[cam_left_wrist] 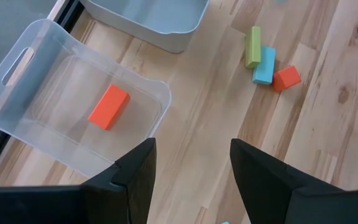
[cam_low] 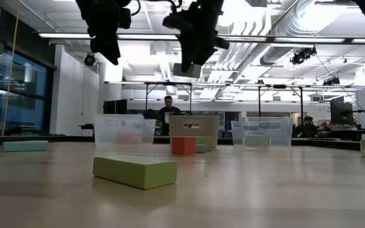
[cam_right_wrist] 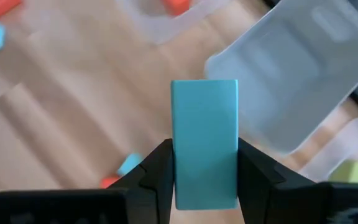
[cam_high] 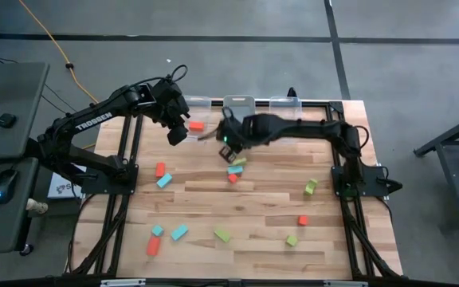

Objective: Sort & place blocks by color
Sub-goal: Put the blue block into the grey bin

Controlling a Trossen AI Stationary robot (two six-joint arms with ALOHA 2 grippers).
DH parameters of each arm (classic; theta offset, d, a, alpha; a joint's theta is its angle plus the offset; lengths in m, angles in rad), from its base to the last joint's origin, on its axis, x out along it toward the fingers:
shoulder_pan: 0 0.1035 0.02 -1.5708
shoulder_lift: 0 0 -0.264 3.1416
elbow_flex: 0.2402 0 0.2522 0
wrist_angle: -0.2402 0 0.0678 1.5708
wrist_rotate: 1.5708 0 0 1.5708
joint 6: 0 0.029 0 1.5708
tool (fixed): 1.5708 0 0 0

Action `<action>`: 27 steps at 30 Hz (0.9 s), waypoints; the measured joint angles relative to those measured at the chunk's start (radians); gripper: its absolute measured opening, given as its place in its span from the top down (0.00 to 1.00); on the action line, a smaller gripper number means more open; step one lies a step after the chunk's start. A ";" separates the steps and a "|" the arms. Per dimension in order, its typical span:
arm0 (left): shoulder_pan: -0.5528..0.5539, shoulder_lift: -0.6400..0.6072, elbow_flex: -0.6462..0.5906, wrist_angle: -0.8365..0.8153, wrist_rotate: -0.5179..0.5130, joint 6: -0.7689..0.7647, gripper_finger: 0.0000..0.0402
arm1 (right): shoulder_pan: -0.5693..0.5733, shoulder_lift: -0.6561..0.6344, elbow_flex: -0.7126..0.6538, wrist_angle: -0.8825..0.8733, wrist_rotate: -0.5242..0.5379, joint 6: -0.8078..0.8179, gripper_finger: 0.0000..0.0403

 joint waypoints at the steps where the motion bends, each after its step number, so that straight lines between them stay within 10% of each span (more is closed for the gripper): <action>1: 0.000 0.000 0.000 0.000 0.000 -0.001 0.54 | -0.021 0.000 0.006 0.001 -0.003 -0.020 0.73; 27: 0.000 0.000 0.000 0.005 -0.012 -0.072 0.54 | -0.343 0.016 -0.217 0.282 -0.216 -0.253 0.73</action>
